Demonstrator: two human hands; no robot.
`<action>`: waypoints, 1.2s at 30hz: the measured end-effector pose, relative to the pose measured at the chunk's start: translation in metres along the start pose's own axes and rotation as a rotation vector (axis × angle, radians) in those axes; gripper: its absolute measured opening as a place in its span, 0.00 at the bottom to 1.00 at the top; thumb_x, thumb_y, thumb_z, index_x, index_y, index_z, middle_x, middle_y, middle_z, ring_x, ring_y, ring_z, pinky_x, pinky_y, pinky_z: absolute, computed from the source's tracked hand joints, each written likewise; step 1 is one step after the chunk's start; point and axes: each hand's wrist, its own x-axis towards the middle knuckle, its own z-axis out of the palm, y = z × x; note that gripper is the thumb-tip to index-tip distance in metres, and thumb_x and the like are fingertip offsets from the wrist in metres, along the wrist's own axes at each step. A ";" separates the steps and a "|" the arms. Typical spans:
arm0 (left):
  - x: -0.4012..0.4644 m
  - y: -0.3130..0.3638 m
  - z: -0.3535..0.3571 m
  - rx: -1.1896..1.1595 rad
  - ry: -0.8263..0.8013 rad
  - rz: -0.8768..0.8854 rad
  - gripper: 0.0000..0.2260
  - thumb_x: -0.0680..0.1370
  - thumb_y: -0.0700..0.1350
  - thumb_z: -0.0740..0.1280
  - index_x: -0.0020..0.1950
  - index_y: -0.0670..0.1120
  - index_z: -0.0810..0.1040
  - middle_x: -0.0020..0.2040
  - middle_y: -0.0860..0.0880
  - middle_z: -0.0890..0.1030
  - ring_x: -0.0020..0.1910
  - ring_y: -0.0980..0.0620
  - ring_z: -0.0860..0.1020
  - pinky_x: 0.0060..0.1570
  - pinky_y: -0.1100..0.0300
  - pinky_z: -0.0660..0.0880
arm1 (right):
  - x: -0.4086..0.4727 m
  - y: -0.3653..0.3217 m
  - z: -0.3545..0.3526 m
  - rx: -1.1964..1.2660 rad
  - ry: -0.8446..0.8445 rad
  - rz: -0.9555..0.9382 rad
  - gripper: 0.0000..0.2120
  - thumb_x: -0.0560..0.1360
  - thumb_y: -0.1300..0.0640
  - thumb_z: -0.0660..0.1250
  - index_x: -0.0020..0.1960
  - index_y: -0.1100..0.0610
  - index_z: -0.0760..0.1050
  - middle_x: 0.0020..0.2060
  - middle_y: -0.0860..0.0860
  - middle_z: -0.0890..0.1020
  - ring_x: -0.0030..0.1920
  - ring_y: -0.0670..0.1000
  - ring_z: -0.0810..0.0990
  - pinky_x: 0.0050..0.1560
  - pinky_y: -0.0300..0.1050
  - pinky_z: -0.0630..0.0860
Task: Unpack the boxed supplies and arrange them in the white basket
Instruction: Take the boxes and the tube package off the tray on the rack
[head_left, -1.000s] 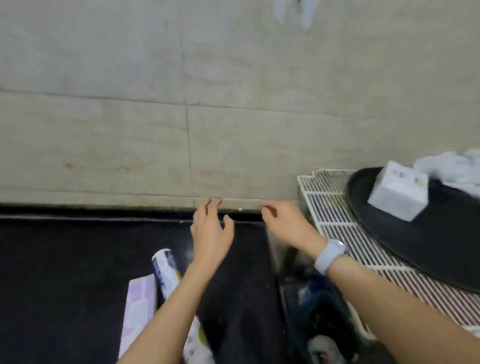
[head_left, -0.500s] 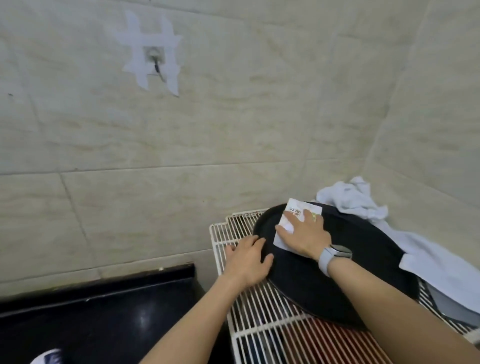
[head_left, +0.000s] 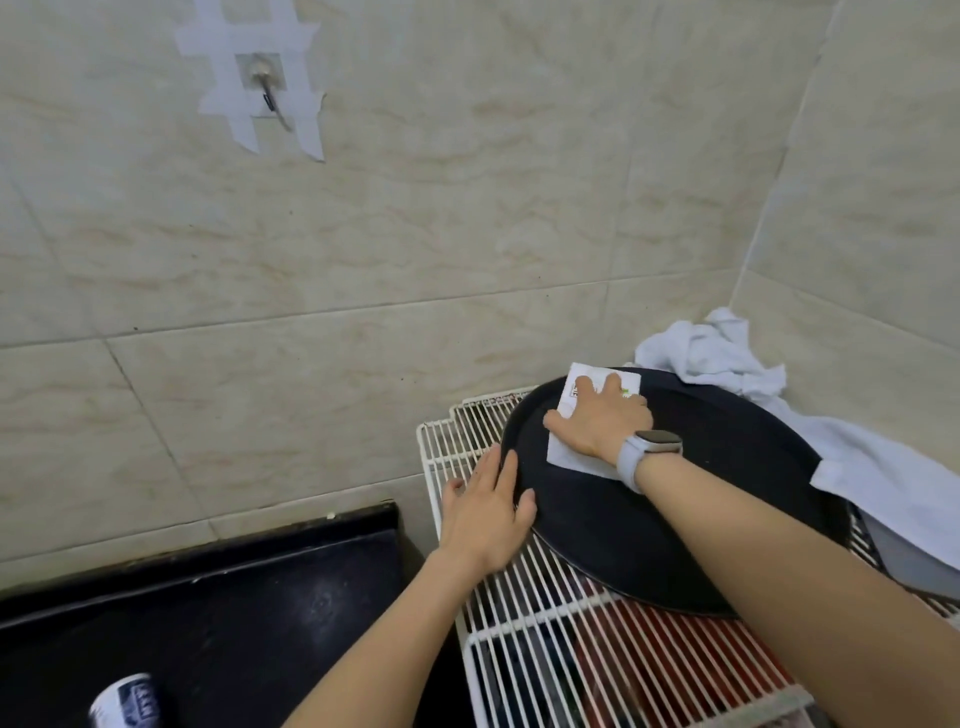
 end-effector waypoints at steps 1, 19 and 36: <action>-0.001 -0.001 0.000 0.001 0.000 -0.007 0.26 0.80 0.56 0.46 0.75 0.49 0.46 0.78 0.48 0.48 0.76 0.52 0.47 0.72 0.47 0.47 | 0.000 0.006 -0.001 0.037 -0.045 -0.019 0.31 0.70 0.38 0.57 0.68 0.51 0.59 0.68 0.57 0.61 0.62 0.66 0.66 0.58 0.55 0.66; -0.047 -0.055 -0.047 -0.214 0.339 -0.143 0.20 0.78 0.49 0.57 0.71 0.48 0.63 0.72 0.49 0.65 0.71 0.51 0.62 0.67 0.48 0.58 | -0.057 -0.037 -0.016 0.450 0.048 -0.336 0.27 0.67 0.42 0.57 0.66 0.41 0.60 0.63 0.52 0.66 0.59 0.60 0.68 0.59 0.57 0.67; -0.309 -0.230 0.049 -0.027 0.067 -0.739 0.19 0.77 0.49 0.56 0.69 0.50 0.64 0.73 0.51 0.62 0.72 0.51 0.58 0.65 0.52 0.58 | -0.222 -0.241 0.208 -0.018 -0.331 -0.479 0.28 0.70 0.39 0.58 0.68 0.45 0.61 0.67 0.55 0.64 0.59 0.64 0.68 0.57 0.57 0.66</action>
